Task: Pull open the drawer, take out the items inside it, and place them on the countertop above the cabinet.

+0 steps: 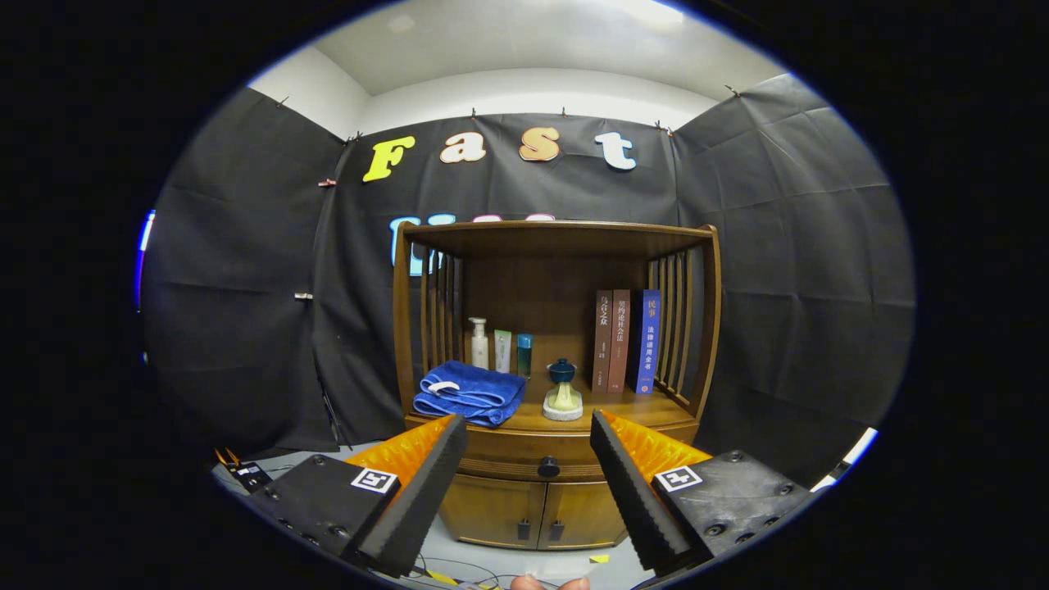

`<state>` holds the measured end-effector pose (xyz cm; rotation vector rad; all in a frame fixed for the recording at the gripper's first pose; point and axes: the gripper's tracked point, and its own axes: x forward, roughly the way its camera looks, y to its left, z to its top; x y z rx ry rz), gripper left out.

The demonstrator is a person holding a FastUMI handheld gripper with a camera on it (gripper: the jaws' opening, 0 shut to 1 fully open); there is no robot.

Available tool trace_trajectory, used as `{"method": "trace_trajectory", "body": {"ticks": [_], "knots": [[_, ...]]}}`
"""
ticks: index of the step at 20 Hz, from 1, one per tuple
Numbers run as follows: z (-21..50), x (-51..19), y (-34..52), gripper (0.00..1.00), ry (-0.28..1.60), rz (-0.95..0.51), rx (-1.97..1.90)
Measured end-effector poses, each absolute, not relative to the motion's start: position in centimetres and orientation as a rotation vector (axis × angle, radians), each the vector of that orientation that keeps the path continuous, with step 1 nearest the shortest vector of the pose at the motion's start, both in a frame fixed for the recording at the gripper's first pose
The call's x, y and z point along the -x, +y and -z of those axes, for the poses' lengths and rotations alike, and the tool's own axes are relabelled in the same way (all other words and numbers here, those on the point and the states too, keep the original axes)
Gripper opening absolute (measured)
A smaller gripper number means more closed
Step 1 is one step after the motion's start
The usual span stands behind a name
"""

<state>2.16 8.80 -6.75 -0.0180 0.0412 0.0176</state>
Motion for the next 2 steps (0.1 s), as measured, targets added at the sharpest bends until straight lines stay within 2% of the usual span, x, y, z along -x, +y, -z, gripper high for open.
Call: {"method": "trace_trajectory", "body": {"ticks": [2], "knots": [[6.79, -2.03, 8.78, 0.99, 0.04, -0.018, 0.022]]}}
